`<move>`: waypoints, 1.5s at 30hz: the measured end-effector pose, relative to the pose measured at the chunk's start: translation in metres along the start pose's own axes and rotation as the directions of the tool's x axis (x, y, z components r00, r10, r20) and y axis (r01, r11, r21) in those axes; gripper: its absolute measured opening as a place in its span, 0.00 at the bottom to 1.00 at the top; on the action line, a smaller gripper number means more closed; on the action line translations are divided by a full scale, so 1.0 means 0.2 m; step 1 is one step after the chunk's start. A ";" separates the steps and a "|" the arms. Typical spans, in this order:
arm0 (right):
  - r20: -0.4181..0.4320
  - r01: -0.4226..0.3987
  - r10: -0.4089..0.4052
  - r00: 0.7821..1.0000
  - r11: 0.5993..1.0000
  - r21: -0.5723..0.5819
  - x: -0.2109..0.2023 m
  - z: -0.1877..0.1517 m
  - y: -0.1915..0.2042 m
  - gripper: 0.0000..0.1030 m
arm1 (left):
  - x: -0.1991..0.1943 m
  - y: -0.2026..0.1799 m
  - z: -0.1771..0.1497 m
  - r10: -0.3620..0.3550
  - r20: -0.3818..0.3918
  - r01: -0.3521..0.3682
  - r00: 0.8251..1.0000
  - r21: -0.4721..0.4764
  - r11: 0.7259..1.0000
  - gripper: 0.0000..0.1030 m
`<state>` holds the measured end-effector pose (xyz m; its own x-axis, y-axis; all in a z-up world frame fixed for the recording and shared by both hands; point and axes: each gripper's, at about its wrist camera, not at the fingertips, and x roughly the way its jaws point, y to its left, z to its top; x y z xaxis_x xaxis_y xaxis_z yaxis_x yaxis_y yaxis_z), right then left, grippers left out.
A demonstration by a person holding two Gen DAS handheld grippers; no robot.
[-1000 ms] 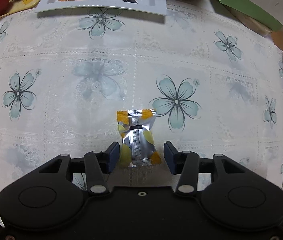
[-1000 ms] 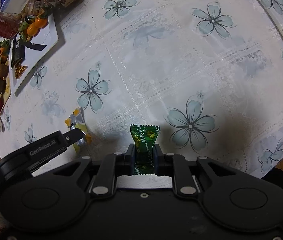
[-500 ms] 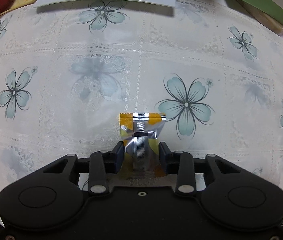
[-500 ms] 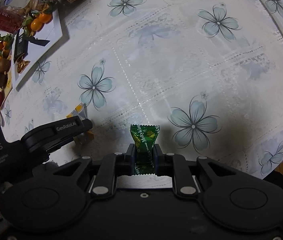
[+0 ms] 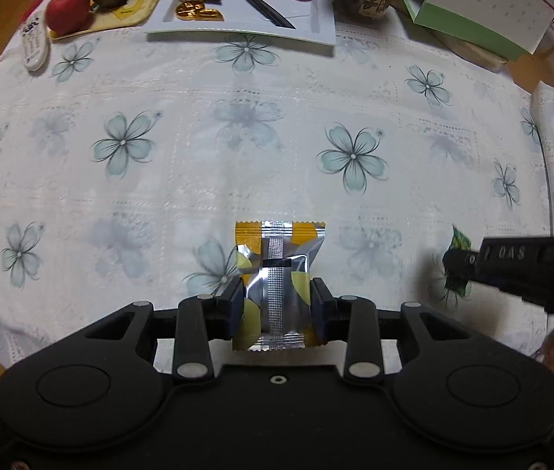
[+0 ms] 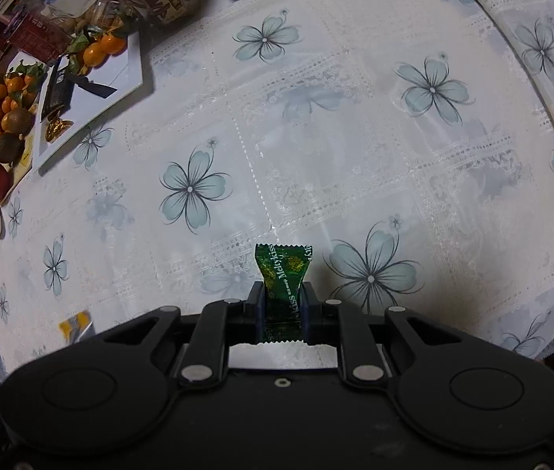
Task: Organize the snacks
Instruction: 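Carry both candies over the gold tray, then open both tools to drop the candies into the tray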
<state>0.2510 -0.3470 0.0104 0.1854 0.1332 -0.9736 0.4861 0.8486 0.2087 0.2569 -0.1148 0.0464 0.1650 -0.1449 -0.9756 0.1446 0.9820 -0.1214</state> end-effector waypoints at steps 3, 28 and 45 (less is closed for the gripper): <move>0.068 -0.001 0.006 0.998 0.998 -0.068 -0.05 -0.07 0.03 0.18 | -0.09 0.10 -0.14 0.020 0.017 -0.020 1.000 -0.009 1.000 0.43; -0.061 -0.136 0.124 0.990 0.957 -0.257 -0.17 -1.27 -0.07 0.18 | -0.09 0.43 -0.92 -0.005 -0.053 0.000 0.999 -0.104 0.995 0.43; -0.012 -0.047 0.045 0.999 0.959 -0.279 -0.24 -1.06 0.16 0.22 | -0.08 0.35 -0.68 0.010 -0.103 -0.023 0.995 -0.126 0.992 0.50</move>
<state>0.0756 -0.2179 0.0438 0.1973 0.1774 -0.9642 0.2193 0.9506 0.2198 0.1316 -0.0264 0.0284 0.0648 -0.1220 -0.9904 0.0166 0.9925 -0.1211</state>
